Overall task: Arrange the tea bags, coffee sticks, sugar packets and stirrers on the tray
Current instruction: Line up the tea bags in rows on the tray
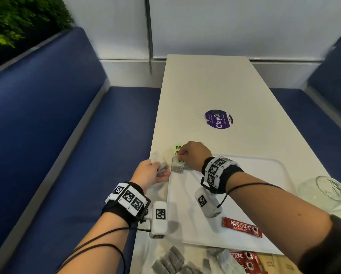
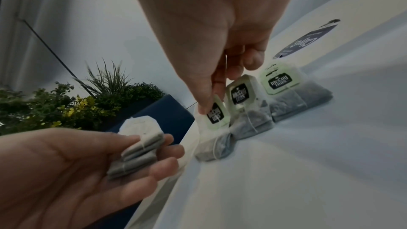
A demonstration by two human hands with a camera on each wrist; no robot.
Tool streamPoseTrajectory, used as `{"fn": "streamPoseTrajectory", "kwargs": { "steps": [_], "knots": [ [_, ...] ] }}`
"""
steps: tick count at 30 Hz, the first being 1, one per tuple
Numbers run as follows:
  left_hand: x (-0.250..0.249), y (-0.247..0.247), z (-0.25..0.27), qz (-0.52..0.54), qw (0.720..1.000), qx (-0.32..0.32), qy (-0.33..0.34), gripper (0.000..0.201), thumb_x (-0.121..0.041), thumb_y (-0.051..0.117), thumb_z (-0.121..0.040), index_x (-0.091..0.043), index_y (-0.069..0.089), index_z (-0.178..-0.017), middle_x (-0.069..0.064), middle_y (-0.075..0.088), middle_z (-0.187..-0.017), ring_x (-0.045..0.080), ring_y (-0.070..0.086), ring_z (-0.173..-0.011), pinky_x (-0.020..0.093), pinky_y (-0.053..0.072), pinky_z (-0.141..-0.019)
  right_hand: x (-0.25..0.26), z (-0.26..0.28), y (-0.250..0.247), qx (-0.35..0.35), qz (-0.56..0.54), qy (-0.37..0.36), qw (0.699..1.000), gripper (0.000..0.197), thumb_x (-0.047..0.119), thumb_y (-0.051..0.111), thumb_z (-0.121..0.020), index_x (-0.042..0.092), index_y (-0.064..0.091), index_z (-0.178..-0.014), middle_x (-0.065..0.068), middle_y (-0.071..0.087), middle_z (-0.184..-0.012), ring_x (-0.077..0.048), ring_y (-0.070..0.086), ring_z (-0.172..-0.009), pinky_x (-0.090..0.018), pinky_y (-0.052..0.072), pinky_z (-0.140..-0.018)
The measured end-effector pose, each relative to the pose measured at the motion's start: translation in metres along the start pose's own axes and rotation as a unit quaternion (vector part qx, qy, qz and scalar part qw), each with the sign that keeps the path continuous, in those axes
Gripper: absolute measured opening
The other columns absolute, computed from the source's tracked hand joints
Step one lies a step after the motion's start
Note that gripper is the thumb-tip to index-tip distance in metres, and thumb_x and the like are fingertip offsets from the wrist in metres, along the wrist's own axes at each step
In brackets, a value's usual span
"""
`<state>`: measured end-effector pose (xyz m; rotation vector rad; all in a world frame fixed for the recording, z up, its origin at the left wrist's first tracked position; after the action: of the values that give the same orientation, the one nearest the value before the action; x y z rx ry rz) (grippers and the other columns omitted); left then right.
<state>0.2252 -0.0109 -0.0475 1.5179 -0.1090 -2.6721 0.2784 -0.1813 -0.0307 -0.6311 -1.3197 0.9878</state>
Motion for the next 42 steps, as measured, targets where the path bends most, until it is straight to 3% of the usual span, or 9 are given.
{"fn": "streamPoseTrajectory", "kwargs": {
  "steps": [9, 13, 18, 24, 27, 29, 31, 36, 42],
  "knots": [
    [-0.004, 0.0, 0.008, -0.043, 0.998, 0.001, 0.052, 0.022, -0.014, 0.054, -0.1, 0.002, 0.065, -0.112, 0.016, 0.074, -0.097, 0.022, 0.071, -0.07, 0.034, 0.062, -0.065, -0.001, 0.003, -0.007, -0.05, -0.054, -0.013, 0.997, 0.026, 0.032, 0.069, -0.086, 0.02, 0.069, -0.11, 0.003, 0.06, -0.101, -0.012, 0.055, -0.089, -0.028, 0.044, -0.08],
    [-0.009, 0.01, 0.015, -0.058, 0.996, 0.03, 0.067, 0.018, -0.015, 0.059, -0.097, -0.003, 0.068, -0.107, 0.016, 0.075, -0.095, 0.023, 0.071, -0.071, 0.029, 0.059, -0.059, 0.012, 0.022, -0.016, -0.032, -0.202, -0.076, 0.976, 0.02, 0.03, 0.07, -0.086, 0.022, 0.071, -0.104, 0.005, 0.066, -0.093, -0.004, 0.057, -0.073, -0.018, 0.043, -0.07],
    [-0.012, 0.023, 0.021, -0.093, 0.99, 0.044, 0.094, 0.017, -0.021, 0.062, -0.096, -0.007, 0.071, -0.094, 0.006, 0.073, -0.077, 0.017, 0.065, -0.06, 0.028, 0.056, -0.052, 0.01, 0.04, -0.019, -0.035, -0.169, -0.095, 0.981, 0.01, 0.025, 0.067, -0.09, 0.017, 0.068, -0.085, 0.014, 0.056, -0.065, 0.004, 0.05, -0.057, -0.013, 0.035, -0.06],
    [-0.014, 0.027, 0.024, -0.224, 0.959, -0.079, 0.153, 0.026, -0.025, 0.061, -0.095, -0.004, 0.071, -0.082, 0.007, 0.073, -0.078, 0.016, 0.058, -0.048, 0.022, 0.05, -0.043, -0.008, 0.051, -0.024, -0.084, -0.151, -0.025, 0.985, 0.029, 0.028, 0.07, -0.085, 0.022, 0.051, -0.063, 0.004, 0.057, -0.061, -0.011, 0.053, -0.059, -0.022, 0.042, -0.058],
    [-0.012, 0.042, 0.03, -0.204, 0.962, -0.04, 0.175, 0.029, -0.024, 0.062, -0.094, -0.006, 0.072, -0.074, 0.005, 0.069, -0.069, 0.016, 0.062, -0.053, 0.032, 0.059, -0.051, -0.01, 0.057, -0.023, -0.078, -0.159, -0.003, 0.984, 0.026, 0.022, 0.066, -0.084, 0.016, 0.048, -0.066, -0.013, 0.067, -0.071, -0.03, 0.064, -0.068, -0.037, 0.053, -0.064],
    [-0.01, 0.051, 0.034, -0.206, 0.962, -0.017, 0.18, 0.029, -0.023, 0.06, -0.095, -0.012, 0.071, -0.071, -0.001, 0.068, -0.067, 0.013, 0.064, -0.055, 0.032, 0.059, -0.054, -0.009, 0.06, -0.023, -0.079, -0.175, 0.003, 0.981, 0.023, 0.018, 0.064, -0.085, 0.012, 0.048, -0.069, -0.019, 0.068, -0.074, -0.027, 0.066, -0.062, -0.031, 0.053, -0.057],
    [-0.009, 0.057, 0.034, -0.226, 0.955, -0.013, 0.192, 0.027, -0.025, 0.058, -0.098, -0.014, 0.071, -0.077, 0.0, 0.069, -0.073, 0.013, 0.066, -0.061, 0.029, 0.059, -0.054, -0.007, 0.063, -0.025, -0.082, -0.225, 0.011, 0.971, 0.02, 0.015, 0.062, -0.087, 0.006, 0.051, -0.074, -0.021, 0.069, -0.073, -0.022, 0.067, -0.054, -0.027, 0.054, -0.054],
    [-0.009, 0.065, 0.031, -0.26, 0.946, 0.022, 0.195, 0.029, -0.028, 0.054, -0.1, -0.005, 0.071, -0.098, 0.007, 0.072, -0.089, 0.013, 0.067, -0.067, 0.027, 0.058, -0.053, -0.01, 0.066, -0.027, -0.067, -0.294, 0.017, 0.953, 0.028, 0.028, 0.06, -0.093, 0.003, 0.067, -0.083, -0.013, 0.072, -0.074, -0.025, 0.071, -0.063, -0.042, 0.06, -0.073],
    [-0.009, 0.066, 0.028, -0.193, 0.967, 0.071, 0.149, 0.025, -0.019, 0.048, -0.103, -0.002, 0.066, -0.11, 0.009, 0.067, -0.092, 0.015, 0.064, -0.065, 0.03, 0.057, -0.056, -0.029, 0.066, -0.035, -0.067, -0.276, 0.026, 0.958, 0.017, 0.02, 0.066, -0.09, 0.013, 0.059, -0.103, -0.003, 0.06, -0.081, -0.018, 0.06, -0.061, -0.027, 0.05, -0.053]
  ]
}}
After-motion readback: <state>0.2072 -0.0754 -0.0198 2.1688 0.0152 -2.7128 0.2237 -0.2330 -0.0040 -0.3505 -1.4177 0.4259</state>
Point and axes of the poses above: each hand's wrist, its own z-axis away from the middle knuckle, its own y-axis out of the palm, x = y × z, the point moved 2 cm from there along -z, towards the middle knuckle
